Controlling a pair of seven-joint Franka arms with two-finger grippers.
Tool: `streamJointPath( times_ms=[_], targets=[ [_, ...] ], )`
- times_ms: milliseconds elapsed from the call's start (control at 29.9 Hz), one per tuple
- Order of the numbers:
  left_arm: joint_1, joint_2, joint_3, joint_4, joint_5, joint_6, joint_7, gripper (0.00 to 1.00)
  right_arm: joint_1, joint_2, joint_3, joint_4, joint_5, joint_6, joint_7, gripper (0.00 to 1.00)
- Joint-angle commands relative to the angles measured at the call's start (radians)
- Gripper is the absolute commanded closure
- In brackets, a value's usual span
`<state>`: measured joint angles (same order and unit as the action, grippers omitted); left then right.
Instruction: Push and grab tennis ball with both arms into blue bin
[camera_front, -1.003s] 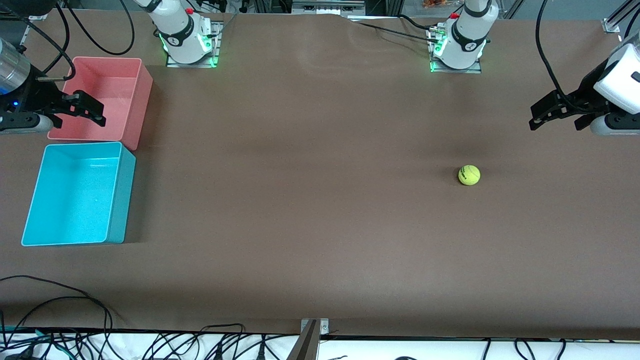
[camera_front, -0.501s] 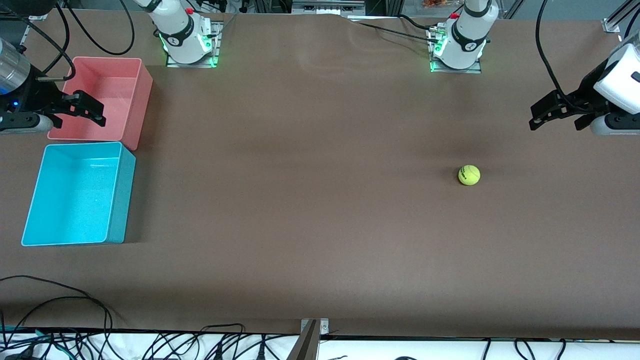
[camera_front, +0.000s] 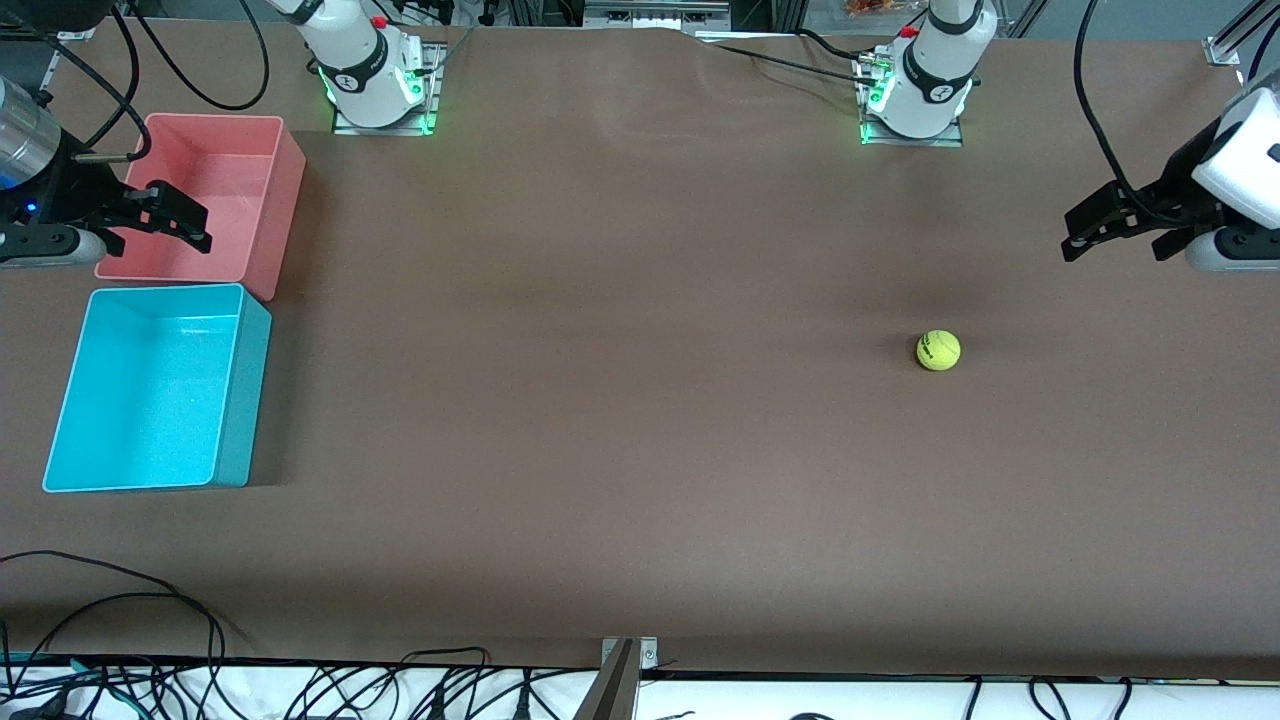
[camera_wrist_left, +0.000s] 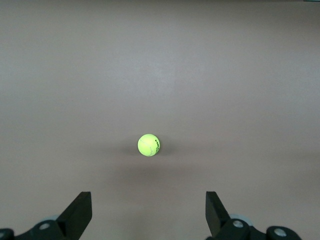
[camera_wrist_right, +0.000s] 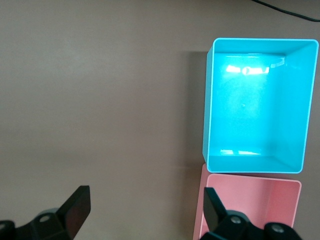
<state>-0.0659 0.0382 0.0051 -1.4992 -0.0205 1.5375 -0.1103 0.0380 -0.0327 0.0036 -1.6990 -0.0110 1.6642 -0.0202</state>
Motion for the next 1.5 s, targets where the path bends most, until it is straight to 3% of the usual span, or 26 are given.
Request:
streamJointPath(
  times_ms=[0, 769, 1203, 1471],
  targets=[
    [0.031, 0.015, -0.007, 0.034, -0.021, -0.022, -0.002, 0.00, -0.001, 0.005, 0.003, 0.018, 0.005, -0.004, -0.003, 0.00],
    [0.025, 0.038, -0.011, 0.007, -0.010, -0.019, -0.006, 0.00, -0.001, 0.005, 0.003, 0.018, 0.005, -0.006, -0.003, 0.00],
    [0.026, -0.015, -0.011, -0.239, -0.010, 0.191, -0.003, 0.00, -0.001, 0.005, 0.003, 0.016, 0.005, -0.006, -0.003, 0.00],
    [0.032, -0.015, -0.011, -0.334, -0.010, 0.311, 0.004, 0.00, -0.001, 0.005, 0.003, 0.018, 0.005, -0.006, -0.003, 0.00]
  ],
)
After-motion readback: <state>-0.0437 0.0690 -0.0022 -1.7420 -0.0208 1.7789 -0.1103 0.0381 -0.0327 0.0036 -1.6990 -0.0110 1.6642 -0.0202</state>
